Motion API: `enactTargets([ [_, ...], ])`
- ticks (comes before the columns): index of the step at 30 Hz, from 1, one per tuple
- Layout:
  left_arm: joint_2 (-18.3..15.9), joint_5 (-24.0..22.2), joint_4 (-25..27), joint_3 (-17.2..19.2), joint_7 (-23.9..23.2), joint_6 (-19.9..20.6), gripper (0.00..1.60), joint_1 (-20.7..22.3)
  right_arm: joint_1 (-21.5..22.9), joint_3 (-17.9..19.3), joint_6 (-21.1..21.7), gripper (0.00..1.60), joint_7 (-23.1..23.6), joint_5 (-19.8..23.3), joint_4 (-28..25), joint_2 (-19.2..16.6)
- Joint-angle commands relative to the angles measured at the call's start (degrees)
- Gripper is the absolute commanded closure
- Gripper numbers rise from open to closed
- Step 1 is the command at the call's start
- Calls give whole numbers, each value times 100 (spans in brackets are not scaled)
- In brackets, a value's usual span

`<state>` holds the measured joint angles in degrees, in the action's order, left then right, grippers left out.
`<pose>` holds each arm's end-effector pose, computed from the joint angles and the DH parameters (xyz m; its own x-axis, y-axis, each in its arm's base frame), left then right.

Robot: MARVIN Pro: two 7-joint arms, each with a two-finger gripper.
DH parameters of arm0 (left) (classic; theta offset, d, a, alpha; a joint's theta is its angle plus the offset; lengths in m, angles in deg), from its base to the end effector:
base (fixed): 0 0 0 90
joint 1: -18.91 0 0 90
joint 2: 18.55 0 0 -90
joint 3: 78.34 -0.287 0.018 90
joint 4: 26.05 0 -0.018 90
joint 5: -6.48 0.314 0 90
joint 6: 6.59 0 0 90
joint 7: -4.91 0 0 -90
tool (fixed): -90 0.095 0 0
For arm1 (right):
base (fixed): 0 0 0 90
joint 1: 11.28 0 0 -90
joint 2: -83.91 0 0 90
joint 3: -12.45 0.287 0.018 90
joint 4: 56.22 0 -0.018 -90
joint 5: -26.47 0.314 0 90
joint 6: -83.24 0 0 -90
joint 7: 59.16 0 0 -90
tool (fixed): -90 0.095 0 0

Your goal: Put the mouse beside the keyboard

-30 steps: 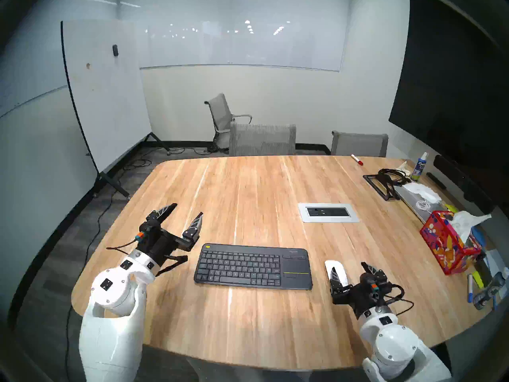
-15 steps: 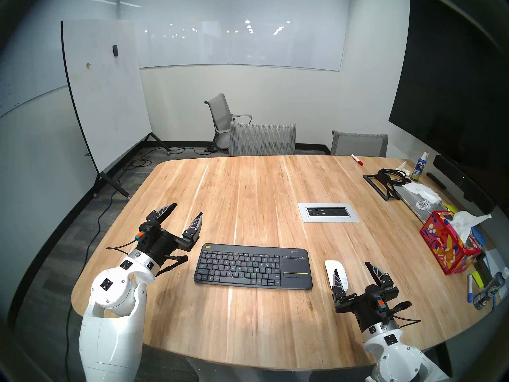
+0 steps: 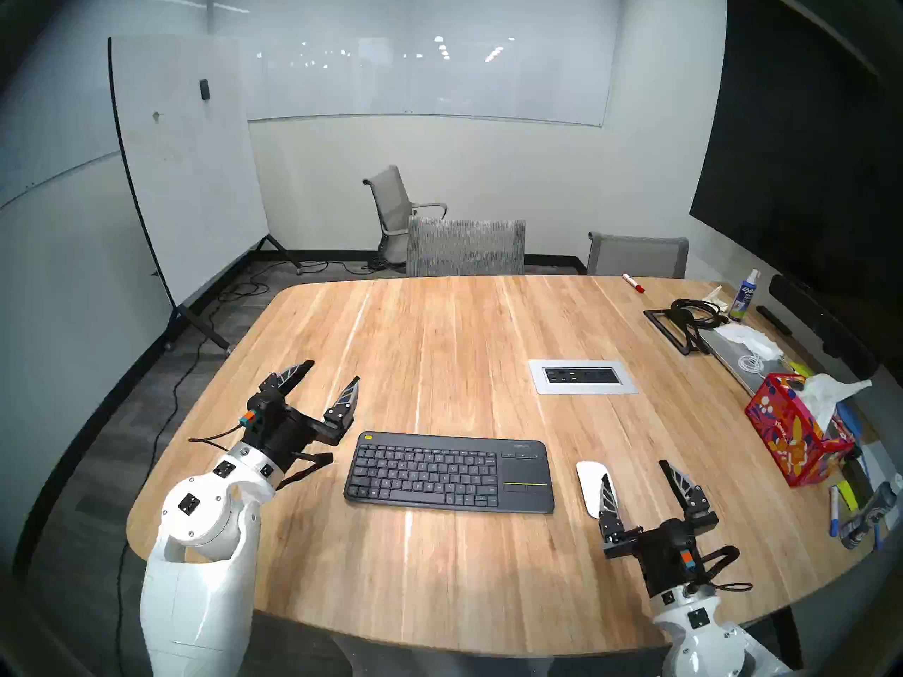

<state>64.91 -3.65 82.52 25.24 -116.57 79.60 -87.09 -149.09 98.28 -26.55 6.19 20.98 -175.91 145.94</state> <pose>0.3348 0.0644 -0.2611 -0.1390 -0.0218 0.9901 -0.3502 -0.9341 -0.0698 0.1914 -0.0463 -0.3066 -0.1015 0.3336 0.9372 0.0028 -0.9420 0.3356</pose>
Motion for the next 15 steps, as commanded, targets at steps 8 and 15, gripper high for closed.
enactTargets([
  [8, 0, 3, 94, 1, 1, -12, 0, -2, 26, -125, -1367, 0, -45, 83, -177, -220],
  [15, 1, 5, 99, 1, 3, -9, 0, -6, -105, -85, -1996, 0, -71, -228, -78, -351],
])
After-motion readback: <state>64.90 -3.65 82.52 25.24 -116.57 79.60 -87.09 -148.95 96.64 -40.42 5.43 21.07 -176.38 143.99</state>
